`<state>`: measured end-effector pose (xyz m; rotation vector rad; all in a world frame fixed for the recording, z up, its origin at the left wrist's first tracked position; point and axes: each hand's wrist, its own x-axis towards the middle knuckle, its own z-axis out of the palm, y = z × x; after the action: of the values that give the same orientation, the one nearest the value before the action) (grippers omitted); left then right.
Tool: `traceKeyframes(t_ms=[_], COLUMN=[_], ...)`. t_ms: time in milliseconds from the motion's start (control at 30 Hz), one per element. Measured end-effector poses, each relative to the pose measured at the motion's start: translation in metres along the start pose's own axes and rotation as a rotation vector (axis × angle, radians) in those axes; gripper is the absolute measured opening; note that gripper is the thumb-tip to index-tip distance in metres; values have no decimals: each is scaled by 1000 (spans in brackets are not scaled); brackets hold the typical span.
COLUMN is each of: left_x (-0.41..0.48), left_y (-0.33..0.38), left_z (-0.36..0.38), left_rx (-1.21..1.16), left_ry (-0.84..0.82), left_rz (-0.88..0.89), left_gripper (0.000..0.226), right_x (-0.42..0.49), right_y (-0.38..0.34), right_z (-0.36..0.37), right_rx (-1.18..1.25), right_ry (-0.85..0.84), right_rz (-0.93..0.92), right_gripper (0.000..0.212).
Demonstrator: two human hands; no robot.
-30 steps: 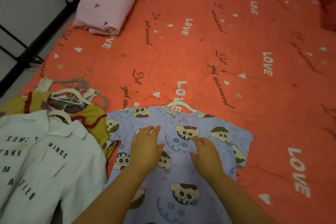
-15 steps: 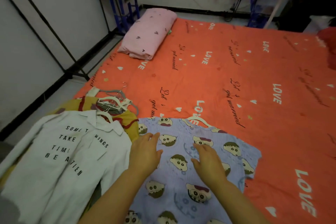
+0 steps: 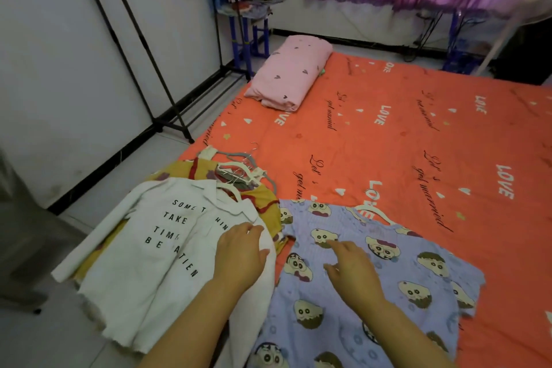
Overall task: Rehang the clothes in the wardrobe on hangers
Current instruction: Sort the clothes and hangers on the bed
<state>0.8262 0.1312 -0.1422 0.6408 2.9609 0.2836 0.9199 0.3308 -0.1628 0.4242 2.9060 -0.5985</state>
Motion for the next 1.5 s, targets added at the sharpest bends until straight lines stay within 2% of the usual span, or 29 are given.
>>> traceKeyframes(t_ms=[233, 367, 567, 933, 1267, 1400, 1500], left_x=[7, 21, 44, 109, 175, 184, 186], left_y=[-121, -192, -247, -270, -270, -271, -268], left_z=[-16, -30, -37, -11, 69, 95, 103], left_rx=[-73, -80, -86, -81, -100, -123, -137], left_ry=[-25, -30, -39, -117, -266, -290, -313], left_rz=[35, 54, 66, 38, -45, -64, -89], left_gripper=[49, 51, 51, 50, 51, 51, 51], right_x=[22, 42, 72, 185, 328, 360, 369], right_y=[-110, -174, -225, -230, -185, -174, -169], right_z=[44, 67, 82, 109, 176, 206, 219], right_rx=[-64, -58, -78, 4, 79, 65, 40], right_ry=[-3, -28, -34, -84, -197, -203, -176], right_rz=[57, 61, 46, 37, 54, 95, 123], right_gripper=[46, 51, 51, 48, 48, 51, 46])
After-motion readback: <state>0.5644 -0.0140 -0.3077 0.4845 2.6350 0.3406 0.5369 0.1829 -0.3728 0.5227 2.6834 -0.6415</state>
